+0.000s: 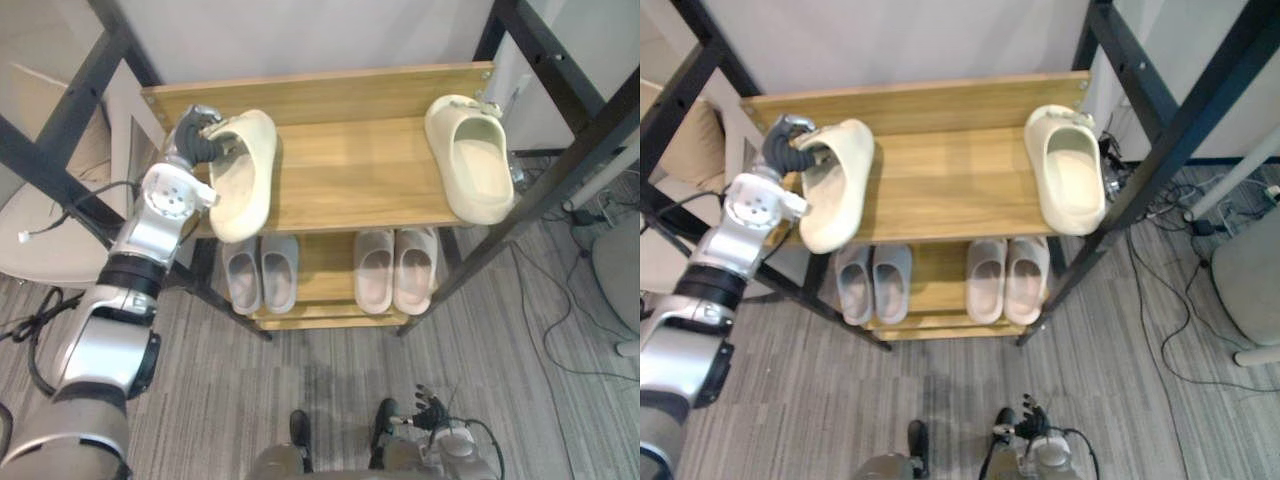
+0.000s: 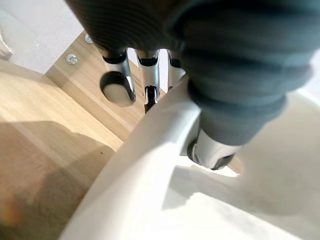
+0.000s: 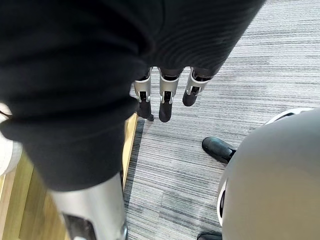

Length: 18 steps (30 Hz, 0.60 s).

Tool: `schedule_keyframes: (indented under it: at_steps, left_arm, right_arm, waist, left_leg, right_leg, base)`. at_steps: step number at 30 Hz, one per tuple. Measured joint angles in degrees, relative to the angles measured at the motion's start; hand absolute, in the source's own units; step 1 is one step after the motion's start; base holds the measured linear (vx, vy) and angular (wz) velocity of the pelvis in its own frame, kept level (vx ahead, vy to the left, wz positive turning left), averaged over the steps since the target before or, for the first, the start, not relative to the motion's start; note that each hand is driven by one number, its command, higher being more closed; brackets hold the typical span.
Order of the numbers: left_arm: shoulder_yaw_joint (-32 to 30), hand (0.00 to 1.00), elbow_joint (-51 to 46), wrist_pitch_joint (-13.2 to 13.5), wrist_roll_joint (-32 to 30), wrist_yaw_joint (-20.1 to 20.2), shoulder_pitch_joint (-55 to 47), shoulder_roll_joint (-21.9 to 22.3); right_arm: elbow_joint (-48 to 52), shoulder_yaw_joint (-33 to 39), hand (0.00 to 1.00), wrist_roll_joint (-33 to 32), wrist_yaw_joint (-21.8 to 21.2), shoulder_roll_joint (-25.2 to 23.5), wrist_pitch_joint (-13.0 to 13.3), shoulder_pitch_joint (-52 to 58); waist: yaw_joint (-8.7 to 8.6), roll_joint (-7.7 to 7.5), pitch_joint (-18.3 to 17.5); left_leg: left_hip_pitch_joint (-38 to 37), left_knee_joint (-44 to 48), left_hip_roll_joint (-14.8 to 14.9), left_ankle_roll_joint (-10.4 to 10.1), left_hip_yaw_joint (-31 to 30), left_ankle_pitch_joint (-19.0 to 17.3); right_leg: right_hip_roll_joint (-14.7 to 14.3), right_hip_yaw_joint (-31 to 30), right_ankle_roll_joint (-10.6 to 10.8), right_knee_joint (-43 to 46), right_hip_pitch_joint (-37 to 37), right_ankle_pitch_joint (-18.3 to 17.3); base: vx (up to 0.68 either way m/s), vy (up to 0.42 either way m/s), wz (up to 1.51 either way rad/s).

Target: Organize the slippers on the shoe rack

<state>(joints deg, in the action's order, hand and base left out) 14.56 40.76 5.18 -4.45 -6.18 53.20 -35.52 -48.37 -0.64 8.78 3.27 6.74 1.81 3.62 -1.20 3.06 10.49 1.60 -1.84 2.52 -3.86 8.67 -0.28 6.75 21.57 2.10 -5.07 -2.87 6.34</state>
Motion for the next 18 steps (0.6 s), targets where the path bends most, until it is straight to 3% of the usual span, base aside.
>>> schedule_keyframes:
  at_steps: [9,18]
  left_arm:
    - [0.0,1.00,-2.0,0.0,-0.2,-0.9,0.0,0.0]
    - [1.4,1.00,-4.3,-0.6,-6.9,-2.8,4.0,1.6]
  right_arm:
    - [0.0,-0.1,0.00,0.0,0.0,0.0,0.0,-0.1]
    - [0.3,-0.1,0.00,-0.1,0.0,0.0,0.7,-0.7]
  waist:
    - [-0.46,-0.08,0.0]
    - [-2.18,-0.12,0.0]
  left_leg:
    - [-0.7,0.0,-0.1,0.1,0.1,-0.1]
    - [0.5,0.1,-0.3,0.7,3.4,-0.4]
  right_leg:
    - [0.0,-0.1,0.1,0.0,0.6,0.2]
    - [0.3,-3.8,0.1,0.0,-2.5,1.5]
  base:
    - [0.00,0.000,0.00]
    - [0.00,0.025,-0.19]
